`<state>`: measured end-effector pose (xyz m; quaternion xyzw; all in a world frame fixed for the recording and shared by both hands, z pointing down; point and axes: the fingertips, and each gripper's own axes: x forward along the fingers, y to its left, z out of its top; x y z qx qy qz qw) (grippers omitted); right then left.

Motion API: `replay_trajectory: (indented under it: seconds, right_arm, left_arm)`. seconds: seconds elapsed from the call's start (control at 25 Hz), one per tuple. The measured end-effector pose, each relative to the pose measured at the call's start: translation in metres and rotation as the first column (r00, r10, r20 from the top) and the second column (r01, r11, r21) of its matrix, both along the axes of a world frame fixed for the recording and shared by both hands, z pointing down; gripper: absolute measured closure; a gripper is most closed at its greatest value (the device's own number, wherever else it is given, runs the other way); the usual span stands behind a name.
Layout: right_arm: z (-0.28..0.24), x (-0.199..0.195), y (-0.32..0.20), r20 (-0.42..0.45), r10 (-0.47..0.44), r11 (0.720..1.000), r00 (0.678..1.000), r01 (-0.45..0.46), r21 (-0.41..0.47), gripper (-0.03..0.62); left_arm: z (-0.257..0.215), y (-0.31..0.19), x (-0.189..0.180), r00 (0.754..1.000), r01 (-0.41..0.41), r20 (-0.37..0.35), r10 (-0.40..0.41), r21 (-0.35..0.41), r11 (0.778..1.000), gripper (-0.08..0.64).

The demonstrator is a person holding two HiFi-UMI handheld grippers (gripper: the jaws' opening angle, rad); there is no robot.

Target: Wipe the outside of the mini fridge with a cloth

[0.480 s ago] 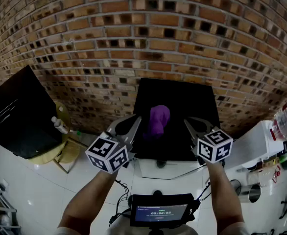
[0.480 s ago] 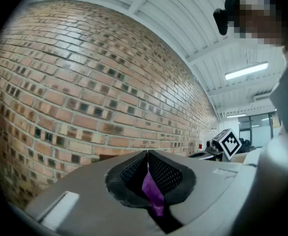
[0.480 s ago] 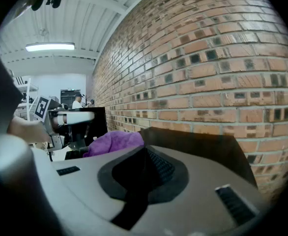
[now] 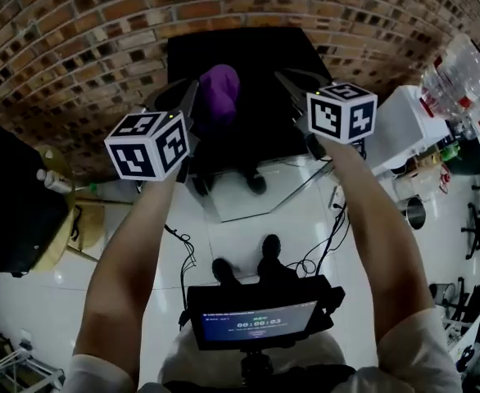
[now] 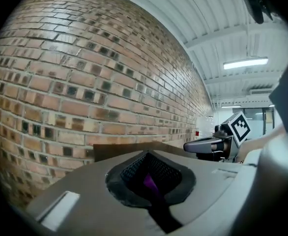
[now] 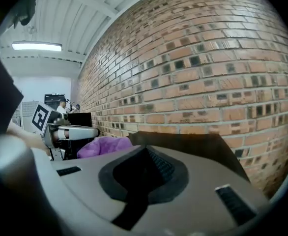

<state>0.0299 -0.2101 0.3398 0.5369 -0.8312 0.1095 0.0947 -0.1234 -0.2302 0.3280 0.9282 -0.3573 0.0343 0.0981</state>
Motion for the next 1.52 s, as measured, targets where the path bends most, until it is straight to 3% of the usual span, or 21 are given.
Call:
replay_trajectory:
  seconds: [0.32,1.52]
  right_arm:
    - [-0.002,0.008,-0.003,-0.003,0.041,0.999,0.999,-0.041,-0.002,0.571]
    - [0.0,0.014,-0.009,-0.015,0.138,0.99,0.99,-0.138,-0.018,0.581]
  left_arm:
    - [0.006,0.003,0.017,0.995,-0.047,0.092,0.046,0.007,0.999,0.56]
    - [0.005,0.0,0.012,0.996,-0.017,0.09,0.017,0.0,1.0,0.56]
